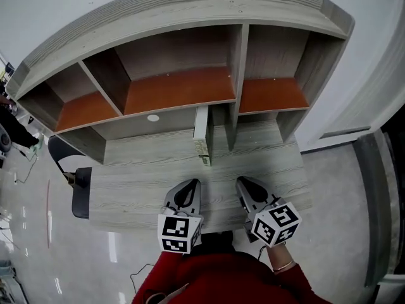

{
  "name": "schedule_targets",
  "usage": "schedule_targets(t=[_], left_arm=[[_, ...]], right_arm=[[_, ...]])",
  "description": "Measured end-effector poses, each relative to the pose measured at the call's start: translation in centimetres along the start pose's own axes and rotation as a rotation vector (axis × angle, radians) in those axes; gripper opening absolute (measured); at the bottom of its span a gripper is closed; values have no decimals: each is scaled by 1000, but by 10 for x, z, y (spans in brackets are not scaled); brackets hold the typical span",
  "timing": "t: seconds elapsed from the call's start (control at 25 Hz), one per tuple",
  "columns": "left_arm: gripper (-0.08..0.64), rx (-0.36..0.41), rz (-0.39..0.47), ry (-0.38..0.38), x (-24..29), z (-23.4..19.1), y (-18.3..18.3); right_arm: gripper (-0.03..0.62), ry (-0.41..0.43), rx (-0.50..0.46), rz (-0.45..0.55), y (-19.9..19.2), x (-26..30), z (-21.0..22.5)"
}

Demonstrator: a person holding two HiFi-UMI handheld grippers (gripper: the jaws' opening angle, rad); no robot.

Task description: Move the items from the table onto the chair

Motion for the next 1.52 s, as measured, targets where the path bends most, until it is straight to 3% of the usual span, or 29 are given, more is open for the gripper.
schedule_targets(t=[0.2, 0.28, 0.32, 0.44, 0.88, 0.92, 0.96, 1.04, 1.28, 1.52], left_arm=[[34, -33, 1, -19, 9, 5, 0], [158, -54, -6, -14, 22, 0, 1], [253, -69, -10, -1, 33, -6, 2], [325, -116, -40, 42, 70, -27, -5], [325, -54, -166, 125, 150, -43, -18], [289, -39, -171, 147, 152, -45, -18], [196, -26, -174, 168, 153, -48, -17], [170, -15, -171, 191, 151, -51, -15], [166, -11, -103, 176, 84, -40, -5], [166, -78, -82, 191, -14, -27, -16]], right_arm=[[12, -3, -6, -23, -4, -2, 2], [12, -8, 4, -27, -7, -4, 5], [12, -10, 3, -27, -6, -4, 5], [12, -16, 3, -23, -7, -6, 5], [12, -98, 33, -11, -8, -24, 20], [12, -104, 34, -10, -8, -25, 21], [12, -109, 34, -9, -8, -26, 22], [12, -118, 38, -4, -7, -28, 25], [12, -120, 49, 4, -7, -34, 30], [12, -53, 30, -18, -10, -26, 14]])
Point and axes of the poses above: the fingertips, and each gripper's own axes: x forward along the fingers, z to its right, y out of its top, the point moved 2 cm from there along -x, backward along the fingers, and after that the axes turned 14 degrees about x, right-handed, at the moved point
